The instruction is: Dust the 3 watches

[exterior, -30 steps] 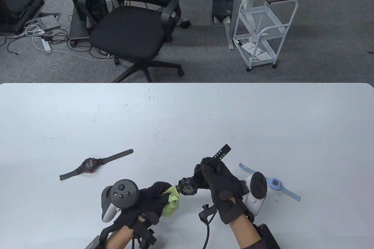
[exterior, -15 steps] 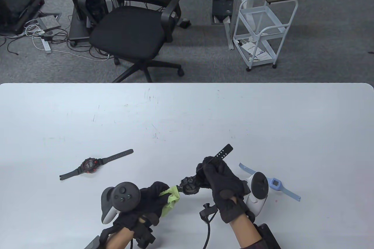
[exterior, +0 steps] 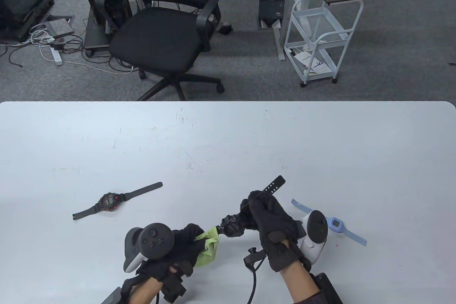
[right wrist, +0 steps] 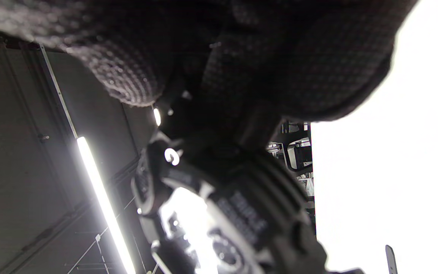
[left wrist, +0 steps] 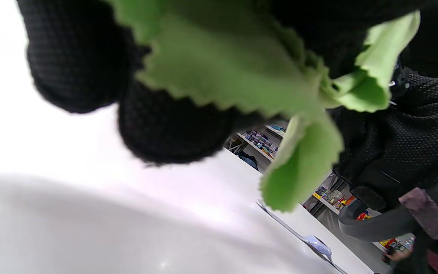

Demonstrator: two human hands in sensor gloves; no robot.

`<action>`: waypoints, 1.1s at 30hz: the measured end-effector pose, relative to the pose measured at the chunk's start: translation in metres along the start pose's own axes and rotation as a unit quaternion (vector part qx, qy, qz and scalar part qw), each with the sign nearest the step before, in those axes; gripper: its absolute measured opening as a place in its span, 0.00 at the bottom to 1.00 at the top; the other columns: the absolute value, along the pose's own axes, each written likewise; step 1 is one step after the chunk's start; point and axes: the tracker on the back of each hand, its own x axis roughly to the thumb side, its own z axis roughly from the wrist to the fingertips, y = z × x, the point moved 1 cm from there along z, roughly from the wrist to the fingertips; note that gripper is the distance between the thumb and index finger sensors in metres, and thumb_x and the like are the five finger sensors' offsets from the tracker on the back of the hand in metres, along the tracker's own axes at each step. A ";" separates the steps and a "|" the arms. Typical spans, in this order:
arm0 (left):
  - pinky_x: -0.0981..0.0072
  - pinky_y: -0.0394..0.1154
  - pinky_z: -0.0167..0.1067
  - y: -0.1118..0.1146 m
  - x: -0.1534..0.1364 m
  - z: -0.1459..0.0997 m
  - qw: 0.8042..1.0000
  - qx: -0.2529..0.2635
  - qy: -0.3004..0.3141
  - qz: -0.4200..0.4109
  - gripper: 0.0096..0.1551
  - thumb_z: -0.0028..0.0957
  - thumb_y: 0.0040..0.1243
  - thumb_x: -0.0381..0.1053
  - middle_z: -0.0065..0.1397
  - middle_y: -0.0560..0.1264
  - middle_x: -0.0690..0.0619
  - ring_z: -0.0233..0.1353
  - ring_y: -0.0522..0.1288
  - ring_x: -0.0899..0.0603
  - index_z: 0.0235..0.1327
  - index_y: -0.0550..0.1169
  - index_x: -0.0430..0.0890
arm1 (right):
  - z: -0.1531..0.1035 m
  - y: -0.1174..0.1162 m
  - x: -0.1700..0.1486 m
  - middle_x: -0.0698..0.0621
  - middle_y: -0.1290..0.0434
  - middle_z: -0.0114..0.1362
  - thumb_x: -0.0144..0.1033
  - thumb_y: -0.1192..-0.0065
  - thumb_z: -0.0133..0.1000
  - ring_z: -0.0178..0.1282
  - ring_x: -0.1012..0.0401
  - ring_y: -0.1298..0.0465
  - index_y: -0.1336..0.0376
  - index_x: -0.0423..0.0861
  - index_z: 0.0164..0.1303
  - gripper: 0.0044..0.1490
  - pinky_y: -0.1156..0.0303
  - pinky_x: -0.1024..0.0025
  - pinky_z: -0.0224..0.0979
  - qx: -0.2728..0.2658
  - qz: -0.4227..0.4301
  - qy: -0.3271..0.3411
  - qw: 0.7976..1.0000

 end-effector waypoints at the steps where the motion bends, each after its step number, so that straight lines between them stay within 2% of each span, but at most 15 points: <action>1: 0.46 0.87 0.41 0.000 0.000 0.000 1.000 0.000 0.003 -0.001 0.30 0.47 0.68 0.62 0.30 0.91 0.52 0.28 0.92 0.47 0.39 0.88 0.36 | 0.000 0.000 0.000 0.52 0.16 0.56 0.48 0.31 0.53 0.44 0.63 0.11 0.28 0.48 0.60 0.28 0.16 0.59 0.47 -0.001 0.002 -0.001 1.000; 8: 0.42 0.85 0.47 0.000 -0.001 0.002 0.999 -0.012 0.005 -0.032 0.28 0.47 0.67 0.53 0.42 0.90 0.47 0.37 0.92 0.44 0.52 0.84 0.35 | 0.000 0.001 0.002 0.52 0.16 0.56 0.48 0.31 0.53 0.44 0.63 0.11 0.28 0.48 0.60 0.28 0.16 0.59 0.48 0.001 0.004 0.001 1.000; 10: 0.43 0.85 0.46 -0.001 -0.003 0.001 0.999 -0.013 0.007 -0.035 0.28 0.47 0.67 0.55 0.40 0.90 0.49 0.36 0.92 0.45 0.50 0.85 0.37 | 0.001 0.001 0.002 0.53 0.16 0.56 0.48 0.31 0.53 0.44 0.64 0.11 0.28 0.48 0.60 0.28 0.16 0.59 0.48 0.001 0.003 0.002 1.000; 15: 0.43 0.85 0.44 -0.004 -0.003 0.000 0.999 0.005 0.016 -0.032 0.26 0.49 0.70 0.62 0.30 0.90 0.51 0.30 0.90 0.45 0.38 0.88 0.39 | 0.001 0.004 0.000 0.52 0.16 0.56 0.48 0.31 0.53 0.44 0.63 0.11 0.28 0.48 0.60 0.28 0.16 0.59 0.48 -0.005 0.011 -0.005 1.000; 25: 0.40 0.83 0.49 -0.005 -0.004 0.002 0.999 -0.017 0.015 -0.047 0.25 0.48 0.66 0.52 0.41 0.89 0.44 0.38 0.90 0.42 0.51 0.85 0.36 | 0.001 0.007 -0.002 0.52 0.16 0.56 0.48 0.31 0.53 0.43 0.64 0.11 0.29 0.48 0.61 0.28 0.16 0.59 0.47 -0.018 0.013 -0.010 1.000; 33: 0.42 0.85 0.45 -0.010 -0.006 0.000 0.999 0.007 0.022 -0.046 0.25 0.49 0.71 0.59 0.31 0.90 0.50 0.31 0.90 0.45 0.39 0.89 0.38 | 0.001 0.007 0.000 0.52 0.16 0.56 0.49 0.32 0.53 0.44 0.64 0.11 0.29 0.48 0.61 0.28 0.16 0.59 0.48 -0.022 0.018 -0.013 1.000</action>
